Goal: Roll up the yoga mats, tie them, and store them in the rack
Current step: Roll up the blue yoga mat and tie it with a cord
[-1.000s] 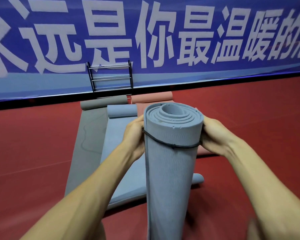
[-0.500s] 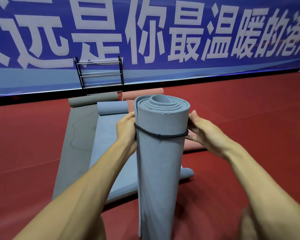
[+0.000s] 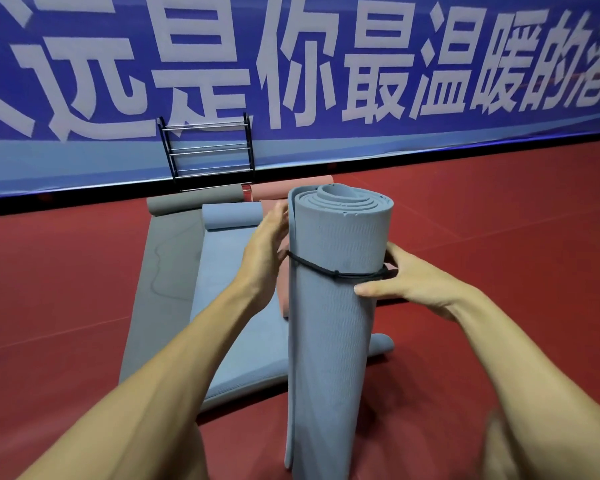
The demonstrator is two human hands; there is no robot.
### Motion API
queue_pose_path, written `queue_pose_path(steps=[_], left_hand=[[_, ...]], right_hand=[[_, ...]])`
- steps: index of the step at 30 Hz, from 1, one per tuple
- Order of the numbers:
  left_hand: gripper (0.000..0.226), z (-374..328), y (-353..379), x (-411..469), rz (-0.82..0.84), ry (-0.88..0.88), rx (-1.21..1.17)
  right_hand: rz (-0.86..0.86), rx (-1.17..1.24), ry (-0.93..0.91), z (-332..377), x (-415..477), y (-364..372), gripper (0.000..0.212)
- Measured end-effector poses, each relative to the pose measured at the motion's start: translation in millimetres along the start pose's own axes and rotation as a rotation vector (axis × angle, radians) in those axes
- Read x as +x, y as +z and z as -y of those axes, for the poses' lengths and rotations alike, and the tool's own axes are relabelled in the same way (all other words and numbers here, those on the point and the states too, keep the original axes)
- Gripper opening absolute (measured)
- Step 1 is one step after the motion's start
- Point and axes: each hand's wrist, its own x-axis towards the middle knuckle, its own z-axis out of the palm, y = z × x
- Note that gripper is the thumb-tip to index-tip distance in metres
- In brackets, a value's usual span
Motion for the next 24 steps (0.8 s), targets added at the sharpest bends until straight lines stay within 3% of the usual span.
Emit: queue_pose_path(steps=[2,4,7,9,12,17,20,22,24], left_hand=[[0.079,0,7,-6,0.105,0.066,0.097],[0.101,5,12,-12,0.172,0.043,0.216],[0.094,17,13,-15,0.241,-0.08,0.307],[0.083,21,11,-16,0.29,-0.128,0.337],[0.072,23,4,-16,0.326,-0.182,0.374],[0.087,21,-21,-14,0.35,-0.28,0.418],[0.091,13,-22,-12,0.276,-0.175,0.299],[0.108,12,-18,-7,0.169,-0.111,0.189],[0.118,18,-14,-5,0.143,-0.087,0.203]], right_hand=[[0.027,0.013,-0.039,0,0,3,0.088],[-0.037,0.094,-0.108,4,1,8,0.097],[-0.289,0.223,-0.193,2,12,13,0.117],[-0.35,0.23,-0.189,0,14,17,0.106],[-0.288,0.143,-0.099,-9,14,23,0.082],[-0.171,0.028,-0.023,-25,20,26,0.082],[-0.054,-0.009,-0.013,-21,18,25,0.053],[-0.01,-0.021,-0.017,-20,18,26,0.058],[-0.095,0.057,-0.064,-15,21,31,0.08]])
